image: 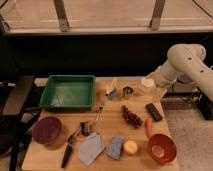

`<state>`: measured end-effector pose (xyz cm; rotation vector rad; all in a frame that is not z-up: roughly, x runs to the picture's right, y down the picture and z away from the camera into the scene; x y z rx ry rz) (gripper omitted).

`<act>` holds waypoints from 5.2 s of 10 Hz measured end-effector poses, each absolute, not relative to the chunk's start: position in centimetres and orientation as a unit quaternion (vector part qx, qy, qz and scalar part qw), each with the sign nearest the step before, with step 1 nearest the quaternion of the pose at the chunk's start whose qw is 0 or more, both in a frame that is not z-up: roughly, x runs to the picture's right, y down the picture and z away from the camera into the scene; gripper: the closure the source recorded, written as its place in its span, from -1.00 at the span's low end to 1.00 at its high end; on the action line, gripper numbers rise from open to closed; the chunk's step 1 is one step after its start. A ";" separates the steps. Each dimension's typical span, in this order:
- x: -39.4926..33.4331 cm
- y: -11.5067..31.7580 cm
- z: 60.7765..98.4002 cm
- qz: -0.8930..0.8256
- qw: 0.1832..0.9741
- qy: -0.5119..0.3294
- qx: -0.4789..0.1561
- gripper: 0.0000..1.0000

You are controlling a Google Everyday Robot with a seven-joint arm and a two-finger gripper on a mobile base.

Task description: Place grapes in purple bowl

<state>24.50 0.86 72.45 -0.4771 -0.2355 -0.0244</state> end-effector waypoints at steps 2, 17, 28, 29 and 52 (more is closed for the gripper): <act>24.6 0.9 72.4 -0.012 0.965 -0.116 -0.236 -0.55; 24.6 1.0 72.5 -0.011 0.965 -0.116 -0.236 -0.55; 23.3 2.0 72.6 -0.032 0.963 -0.113 -0.244 -0.55; 21.5 3.2 73.0 -0.045 0.962 -0.112 -0.246 -0.55; 16.7 4.3 75.7 -0.074 0.959 -0.145 -0.233 1.00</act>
